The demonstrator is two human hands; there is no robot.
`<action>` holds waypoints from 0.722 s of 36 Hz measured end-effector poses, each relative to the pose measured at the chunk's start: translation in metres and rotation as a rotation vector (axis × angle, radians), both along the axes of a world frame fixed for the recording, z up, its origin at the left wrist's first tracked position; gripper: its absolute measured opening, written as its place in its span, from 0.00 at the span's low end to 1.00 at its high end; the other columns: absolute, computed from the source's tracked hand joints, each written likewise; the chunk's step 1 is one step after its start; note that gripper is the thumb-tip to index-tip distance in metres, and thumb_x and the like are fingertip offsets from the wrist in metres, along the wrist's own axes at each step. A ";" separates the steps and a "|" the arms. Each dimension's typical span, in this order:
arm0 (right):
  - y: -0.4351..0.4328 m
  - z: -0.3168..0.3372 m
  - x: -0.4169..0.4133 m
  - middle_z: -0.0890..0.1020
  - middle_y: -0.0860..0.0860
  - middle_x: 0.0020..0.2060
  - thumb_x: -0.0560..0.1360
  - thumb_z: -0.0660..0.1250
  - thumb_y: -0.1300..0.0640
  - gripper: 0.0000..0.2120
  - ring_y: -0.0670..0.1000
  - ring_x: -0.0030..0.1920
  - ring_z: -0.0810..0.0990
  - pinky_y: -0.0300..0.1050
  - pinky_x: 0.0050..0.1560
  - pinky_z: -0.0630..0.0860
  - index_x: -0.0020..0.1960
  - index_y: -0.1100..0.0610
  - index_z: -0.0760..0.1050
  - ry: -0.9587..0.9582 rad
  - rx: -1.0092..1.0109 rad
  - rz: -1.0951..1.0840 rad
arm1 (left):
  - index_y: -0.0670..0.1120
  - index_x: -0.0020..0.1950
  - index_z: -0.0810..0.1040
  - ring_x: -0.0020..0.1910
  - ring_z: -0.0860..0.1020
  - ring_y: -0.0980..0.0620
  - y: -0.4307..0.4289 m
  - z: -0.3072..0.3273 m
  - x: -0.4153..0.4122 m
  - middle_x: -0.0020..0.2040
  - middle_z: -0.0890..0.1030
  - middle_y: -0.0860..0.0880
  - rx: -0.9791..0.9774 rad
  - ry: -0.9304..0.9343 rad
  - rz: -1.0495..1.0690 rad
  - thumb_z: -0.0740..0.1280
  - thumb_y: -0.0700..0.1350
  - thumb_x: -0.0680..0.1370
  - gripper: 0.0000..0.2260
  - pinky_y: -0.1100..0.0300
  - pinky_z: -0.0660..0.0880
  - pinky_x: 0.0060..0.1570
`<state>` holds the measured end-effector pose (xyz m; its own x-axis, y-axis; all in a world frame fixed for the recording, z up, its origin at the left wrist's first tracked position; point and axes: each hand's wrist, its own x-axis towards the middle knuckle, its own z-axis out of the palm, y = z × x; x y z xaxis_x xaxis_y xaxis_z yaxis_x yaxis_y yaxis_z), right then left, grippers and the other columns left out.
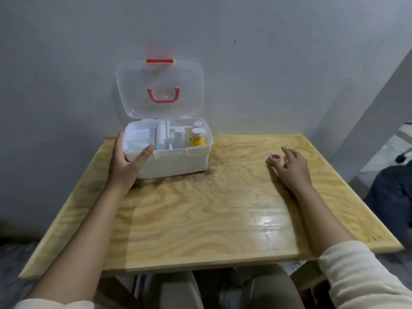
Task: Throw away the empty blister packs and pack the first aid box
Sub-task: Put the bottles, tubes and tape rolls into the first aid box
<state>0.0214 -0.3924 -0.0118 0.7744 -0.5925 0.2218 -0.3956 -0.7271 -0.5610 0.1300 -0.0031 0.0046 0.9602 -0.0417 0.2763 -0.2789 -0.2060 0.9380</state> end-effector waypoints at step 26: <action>0.065 0.016 0.051 0.76 0.62 0.56 0.77 0.62 0.63 0.16 0.59 0.58 0.75 0.37 0.53 0.66 0.64 0.62 0.72 -0.233 0.193 0.268 | 0.53 0.68 0.71 0.63 0.75 0.59 0.008 0.026 0.011 0.63 0.78 0.57 0.072 0.043 -0.133 0.80 0.60 0.58 0.41 0.56 0.73 0.63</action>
<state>0.0722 -0.3278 0.0041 0.8491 -0.4245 0.3143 -0.0525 -0.6599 -0.7496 0.1405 0.0047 0.0308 0.9557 -0.1872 0.2272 -0.2684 -0.2368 0.9338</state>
